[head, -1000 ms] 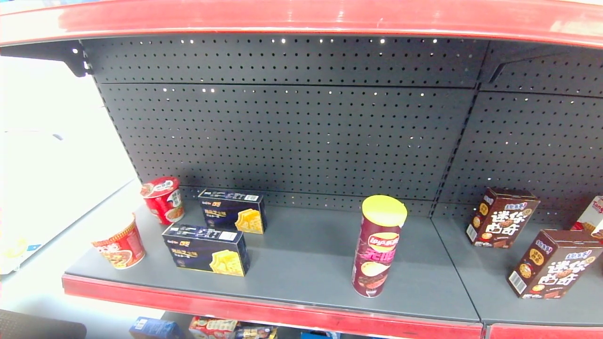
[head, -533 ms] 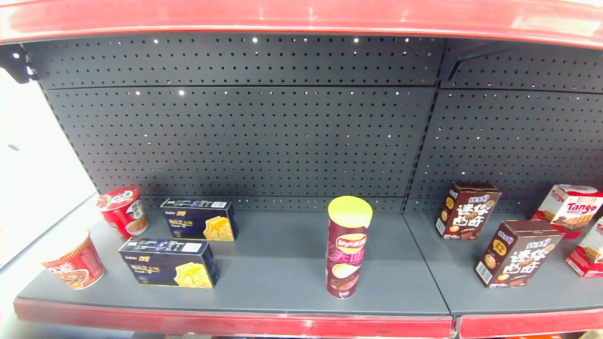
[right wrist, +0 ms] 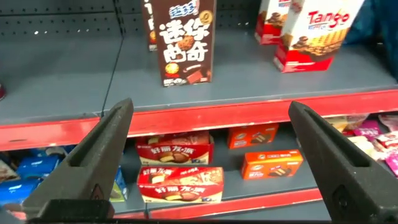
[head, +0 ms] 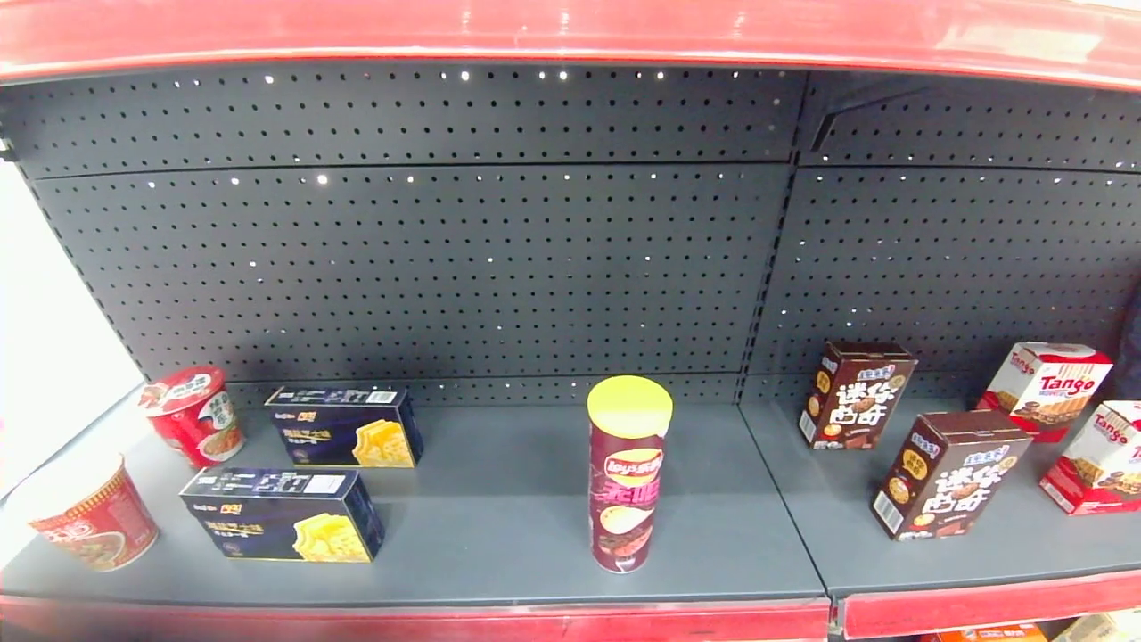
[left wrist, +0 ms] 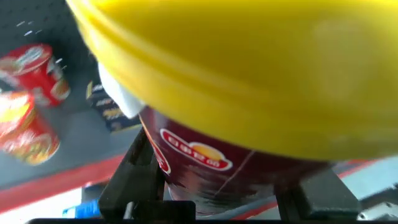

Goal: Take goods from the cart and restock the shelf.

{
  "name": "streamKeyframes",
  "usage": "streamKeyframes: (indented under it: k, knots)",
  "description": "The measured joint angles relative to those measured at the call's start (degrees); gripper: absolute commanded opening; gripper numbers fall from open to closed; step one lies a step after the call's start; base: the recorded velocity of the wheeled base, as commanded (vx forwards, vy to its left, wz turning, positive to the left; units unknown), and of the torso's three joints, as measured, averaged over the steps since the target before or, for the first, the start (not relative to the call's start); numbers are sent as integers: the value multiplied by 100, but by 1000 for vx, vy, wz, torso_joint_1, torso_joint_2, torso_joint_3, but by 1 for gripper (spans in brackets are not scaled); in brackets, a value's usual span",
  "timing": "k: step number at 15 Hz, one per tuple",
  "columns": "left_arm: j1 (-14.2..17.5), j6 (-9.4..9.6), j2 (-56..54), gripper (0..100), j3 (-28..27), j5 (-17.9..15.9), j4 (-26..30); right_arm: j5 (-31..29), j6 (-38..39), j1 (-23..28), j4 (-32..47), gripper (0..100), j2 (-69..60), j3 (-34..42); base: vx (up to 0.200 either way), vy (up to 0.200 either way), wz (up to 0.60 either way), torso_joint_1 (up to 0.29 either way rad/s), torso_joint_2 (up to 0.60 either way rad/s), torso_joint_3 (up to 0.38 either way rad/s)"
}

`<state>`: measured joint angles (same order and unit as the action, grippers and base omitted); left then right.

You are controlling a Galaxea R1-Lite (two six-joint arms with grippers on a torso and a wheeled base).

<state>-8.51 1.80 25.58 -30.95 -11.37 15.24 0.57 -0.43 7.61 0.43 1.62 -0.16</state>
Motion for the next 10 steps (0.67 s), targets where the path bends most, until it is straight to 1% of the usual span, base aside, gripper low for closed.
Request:
streamKeyframes:
  k: [2,4,6,8,10]
  knots:
    - [-48,54,427,0,-325,-411,-66,2,0,7,-5,100,2,2,0,0,0,0,0,0]
    - [-138,65,981,0,-516,-825,-591,0,0,2,0,100,2,2,0,0,0,0,0,0]
    - [-268,57,1694,0,-608,-1059,-1290,2,0,5,-7,100,5,2,0,0,0,0,0,0]
    - [-406,-6,2522,0,-651,-1290,-2199,0,2,5,-5,100,5,2,0,0,0,0,0,0]
    - [-500,-74,3421,0,-658,-1643,-3124,2,0,5,-5,100,5,2,0,0,0,0,0,0]
